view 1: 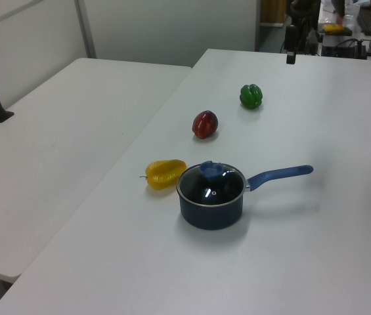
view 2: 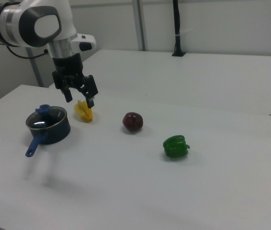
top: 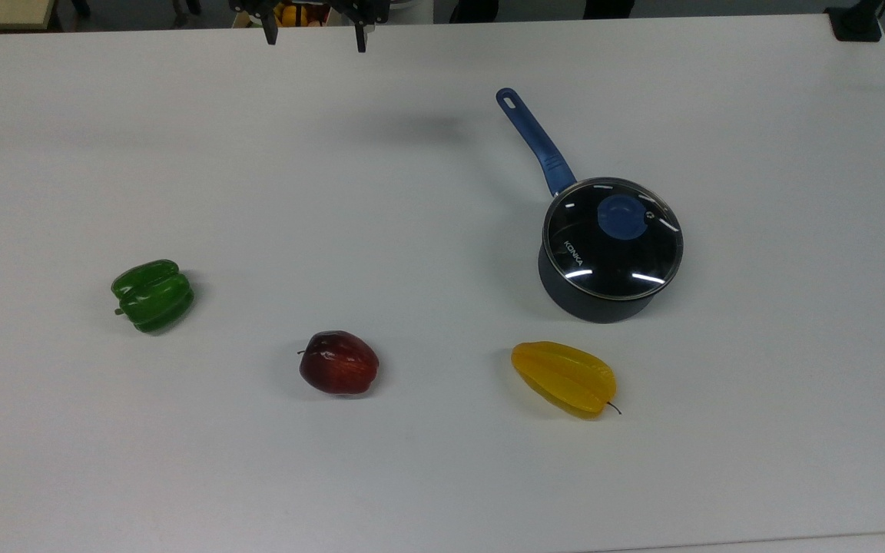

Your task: Open lid

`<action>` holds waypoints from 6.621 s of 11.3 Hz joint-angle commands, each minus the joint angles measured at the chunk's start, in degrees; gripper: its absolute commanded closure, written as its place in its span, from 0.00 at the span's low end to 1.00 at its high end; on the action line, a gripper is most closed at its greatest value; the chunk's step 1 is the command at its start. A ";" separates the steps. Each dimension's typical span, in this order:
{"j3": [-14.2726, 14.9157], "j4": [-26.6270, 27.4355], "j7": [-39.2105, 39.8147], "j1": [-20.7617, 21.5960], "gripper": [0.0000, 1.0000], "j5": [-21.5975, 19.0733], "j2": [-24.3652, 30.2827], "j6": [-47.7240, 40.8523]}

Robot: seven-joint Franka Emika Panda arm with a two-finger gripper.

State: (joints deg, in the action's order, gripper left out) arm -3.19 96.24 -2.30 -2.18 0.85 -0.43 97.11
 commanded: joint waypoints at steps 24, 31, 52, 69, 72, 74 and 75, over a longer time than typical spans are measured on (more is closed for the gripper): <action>-7.88 -2.89 -30.82 21.87 0.00 12.51 -22.76 36.57; -7.88 -4.40 -31.63 22.13 0.16 14.97 -23.83 36.92; -7.97 -4.31 -32.60 23.28 0.57 15.68 -20.23 31.13; -7.62 17.49 -11.26 -6.43 0.57 10.15 -12.30 42.27; -7.62 17.40 -10.45 -7.83 0.57 10.14 -15.21 45.52; -7.62 16.87 -9.75 -9.24 0.55 10.14 -16.44 45.62; -7.53 16.79 -8.70 -9.59 0.43 10.14 -16.97 45.53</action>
State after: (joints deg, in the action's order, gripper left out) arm -10.80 112.73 -14.46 -10.42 12.07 -16.72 141.58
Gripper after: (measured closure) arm 0.383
